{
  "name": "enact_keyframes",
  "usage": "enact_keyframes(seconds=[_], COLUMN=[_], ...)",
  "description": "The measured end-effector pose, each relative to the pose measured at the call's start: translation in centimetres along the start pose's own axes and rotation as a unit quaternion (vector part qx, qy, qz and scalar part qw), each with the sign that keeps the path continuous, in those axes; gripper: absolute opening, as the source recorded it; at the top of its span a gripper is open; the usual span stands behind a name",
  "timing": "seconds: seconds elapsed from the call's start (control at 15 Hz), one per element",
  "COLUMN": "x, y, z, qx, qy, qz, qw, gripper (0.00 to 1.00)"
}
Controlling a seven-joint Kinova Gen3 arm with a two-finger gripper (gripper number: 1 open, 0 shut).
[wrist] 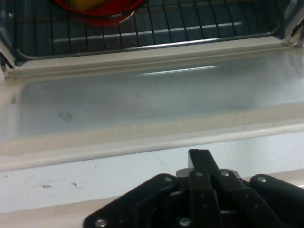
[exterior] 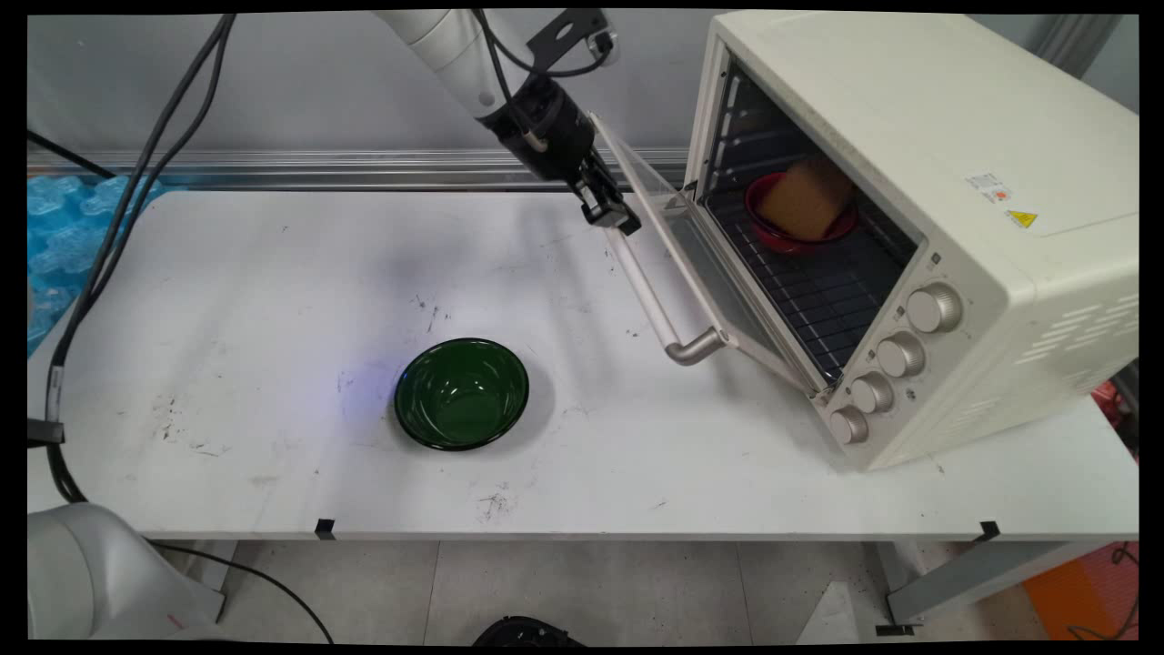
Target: Open the oven
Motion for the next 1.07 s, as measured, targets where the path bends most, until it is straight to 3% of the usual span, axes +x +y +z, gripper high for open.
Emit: enact_keyframes(seconds=[1.07], x=[-4.9], y=[0.9], z=[1.1], qx=[0.007], qy=[-0.023], qz=[-0.006], qw=[0.9997], gripper=[0.00])
